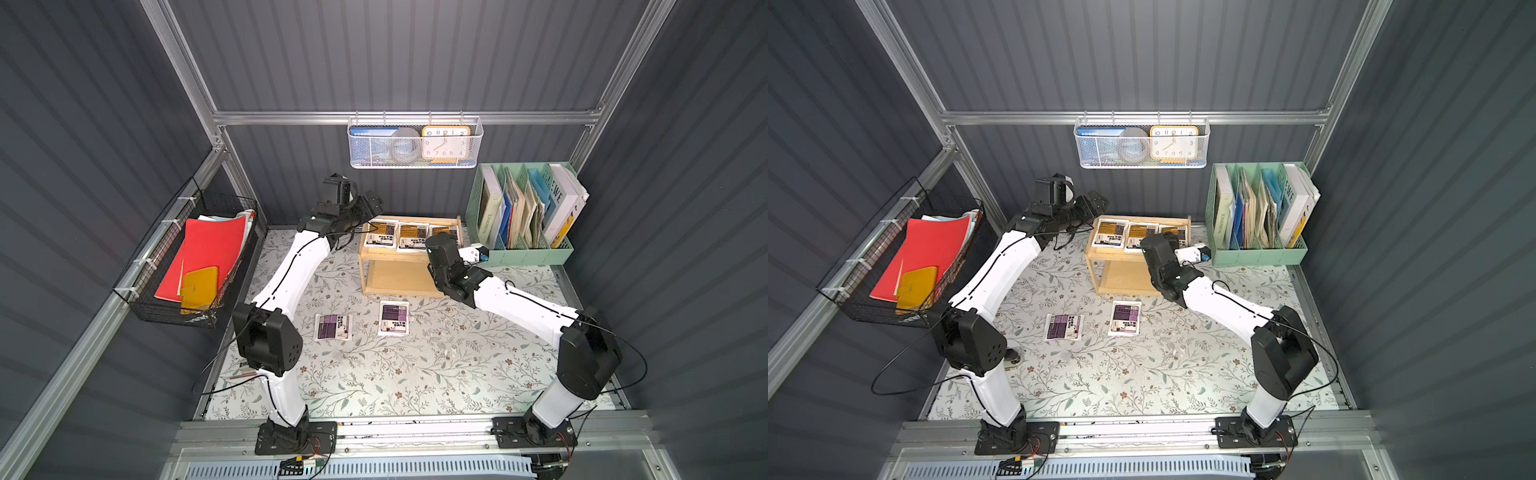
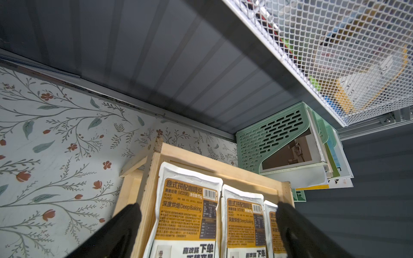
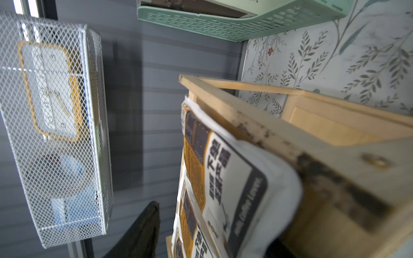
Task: Place the bagged coffee beans on the shelf by color
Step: Place the bagged coffee beans on the shelf.
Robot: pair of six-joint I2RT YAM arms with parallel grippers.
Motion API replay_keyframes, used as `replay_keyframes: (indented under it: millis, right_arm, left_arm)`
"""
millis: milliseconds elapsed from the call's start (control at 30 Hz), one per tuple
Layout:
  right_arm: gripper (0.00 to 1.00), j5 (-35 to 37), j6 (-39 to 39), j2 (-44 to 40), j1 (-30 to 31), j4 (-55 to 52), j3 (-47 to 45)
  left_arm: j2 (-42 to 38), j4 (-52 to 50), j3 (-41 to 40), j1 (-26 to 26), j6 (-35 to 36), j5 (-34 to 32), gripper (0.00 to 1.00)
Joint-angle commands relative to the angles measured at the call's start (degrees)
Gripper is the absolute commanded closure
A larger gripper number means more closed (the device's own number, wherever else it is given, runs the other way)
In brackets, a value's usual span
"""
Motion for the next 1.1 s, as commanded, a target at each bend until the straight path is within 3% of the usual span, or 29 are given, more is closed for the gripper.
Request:
replay_keyframes:
  millis: [0,367,533,733,900,1067]
  right_arm:
    - [0.32,-1.9,-1.8,-0.7,-0.2,-2.7,1.4]
    - [0.02,-9.2,-2.8,-5.4,-0.3,-15.7,2.6]
    - [0.01,-13.0,-4.8,-9.1,-0.4,-21.1,1.4]
    - [0.01,-20.2,-15.9,-13.8,-0.7,-23.8,2.9]
    - [0.01,-28.1,-24.5,-14.8,-4.3,-24.7,7.1]
    - [0.01,-38.2,-28.3,-11.5,-8.8,-25.2,11.7]
  left_arm:
    - [-0.6,0.9,-1.2,0.3,0.8,0.7,0.0]
    - [-1.2,1.2,-2.2,0.3,0.4,1.8,0.0]
    - [-1.4,1.3,-2.5,0.3,0.5,2.2,0.0]
    - [-1.6,0.1,-2.1,0.3,2.4,1.8,0.0]
    - [-2.6,-0.9,-3.0,0.3,4.4,0.6,0.0]
    - [-4.3,-0.8,-5.8,0.3,5.6,-0.7,0.0]
